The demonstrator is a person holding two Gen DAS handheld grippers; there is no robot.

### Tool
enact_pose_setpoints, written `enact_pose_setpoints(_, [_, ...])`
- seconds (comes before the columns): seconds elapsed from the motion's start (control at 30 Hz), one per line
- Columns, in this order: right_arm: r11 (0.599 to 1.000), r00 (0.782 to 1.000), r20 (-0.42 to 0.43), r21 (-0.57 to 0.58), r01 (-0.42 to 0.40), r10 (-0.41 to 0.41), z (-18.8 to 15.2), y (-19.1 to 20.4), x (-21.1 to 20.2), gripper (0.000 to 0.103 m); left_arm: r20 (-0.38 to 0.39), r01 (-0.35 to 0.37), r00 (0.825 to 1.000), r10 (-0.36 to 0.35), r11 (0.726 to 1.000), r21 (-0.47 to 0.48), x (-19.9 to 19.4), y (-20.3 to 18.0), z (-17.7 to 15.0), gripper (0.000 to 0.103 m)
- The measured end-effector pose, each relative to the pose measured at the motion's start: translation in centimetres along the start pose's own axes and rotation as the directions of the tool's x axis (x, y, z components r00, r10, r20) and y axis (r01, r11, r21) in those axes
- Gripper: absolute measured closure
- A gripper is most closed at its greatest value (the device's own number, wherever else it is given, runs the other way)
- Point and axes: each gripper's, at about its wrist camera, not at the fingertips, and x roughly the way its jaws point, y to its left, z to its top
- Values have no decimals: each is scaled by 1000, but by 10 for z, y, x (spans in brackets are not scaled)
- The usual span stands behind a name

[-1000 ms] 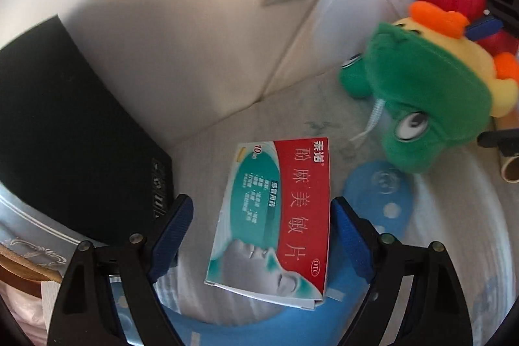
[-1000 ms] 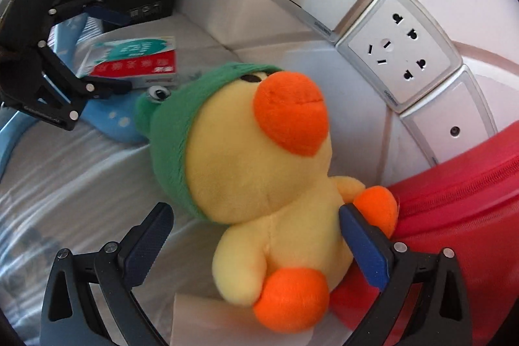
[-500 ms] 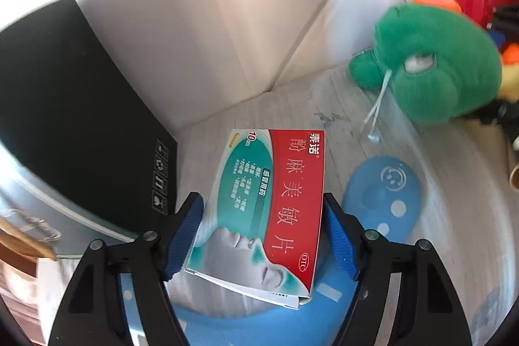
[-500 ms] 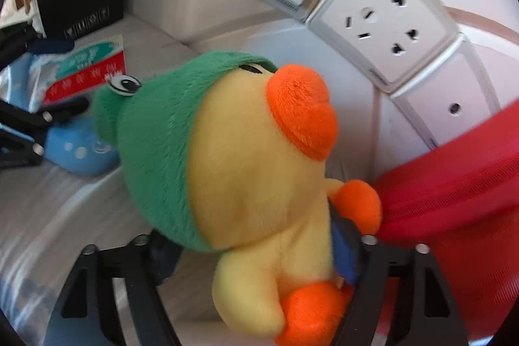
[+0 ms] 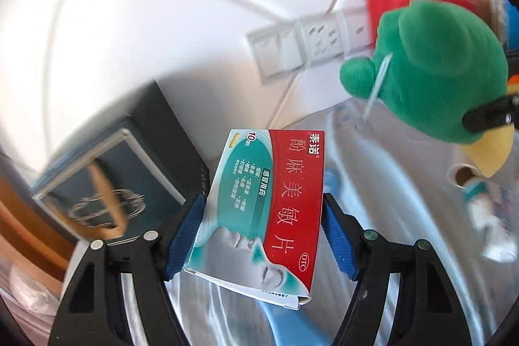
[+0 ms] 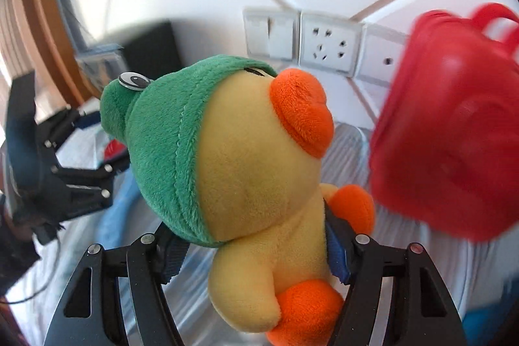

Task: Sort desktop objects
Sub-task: 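Lift the duck plush and red-and-teal box and carry both over the bin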

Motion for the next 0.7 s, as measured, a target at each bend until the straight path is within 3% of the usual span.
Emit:
enact_pose_setpoints(0.2, [993,994,106,114,-13,1,-40,14,-129,33,57,63,996,-63,998,-5,-111,-30,-9,31])
enact_pose_setpoints(0.3, [983,983,178,180,21,-53,-66,17,-214,33,102,112,988,-114,993,27,-145,-49,9,31])
enact_pose_setpoints(0.4, [970,957,250,226,92,-149,-91,30,-282,33,167,191,965,-201,979,76,-191,-82,32,31])
enact_pose_setpoints(0.57, [930,886,341,297,216,-315,-138,34,-414,33,311,318,879,-361,930,181,-273,-152,86,31])
enact_pose_setpoints(0.7, [880,819,375,371,297,-434,-171,23,-506,32,381,392,793,-475,877,277,-345,-218,129,31])
